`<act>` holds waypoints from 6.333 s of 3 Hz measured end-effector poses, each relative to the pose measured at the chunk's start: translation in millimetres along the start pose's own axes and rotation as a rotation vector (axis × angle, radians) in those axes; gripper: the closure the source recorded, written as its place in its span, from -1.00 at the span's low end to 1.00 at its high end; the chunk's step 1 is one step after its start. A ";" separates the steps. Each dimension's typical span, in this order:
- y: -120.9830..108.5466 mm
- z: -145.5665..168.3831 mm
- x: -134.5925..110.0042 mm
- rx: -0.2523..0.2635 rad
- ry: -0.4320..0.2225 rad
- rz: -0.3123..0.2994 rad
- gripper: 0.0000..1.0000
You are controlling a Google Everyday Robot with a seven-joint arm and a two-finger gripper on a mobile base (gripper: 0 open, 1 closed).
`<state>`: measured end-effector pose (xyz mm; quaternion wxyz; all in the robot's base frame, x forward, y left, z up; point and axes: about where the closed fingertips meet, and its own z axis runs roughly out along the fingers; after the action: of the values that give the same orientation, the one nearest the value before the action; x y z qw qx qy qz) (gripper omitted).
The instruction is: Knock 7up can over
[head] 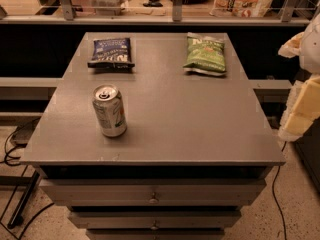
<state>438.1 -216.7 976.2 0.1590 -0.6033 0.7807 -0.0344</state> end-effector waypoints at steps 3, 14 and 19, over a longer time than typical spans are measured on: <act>-10.9 -1.2 -36.9 0.054 -0.253 -0.013 -1.00; 89.6 123.7 -302.9 -0.333 -0.860 -0.107 -1.00; 81.8 147.1 -342.6 -0.401 -0.916 -0.118 0.67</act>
Offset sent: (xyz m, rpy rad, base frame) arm 0.0210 0.0187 0.0133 0.2513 -0.1420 -0.0057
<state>480.5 152.2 887.6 0.3641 -0.6181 0.5867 0.3759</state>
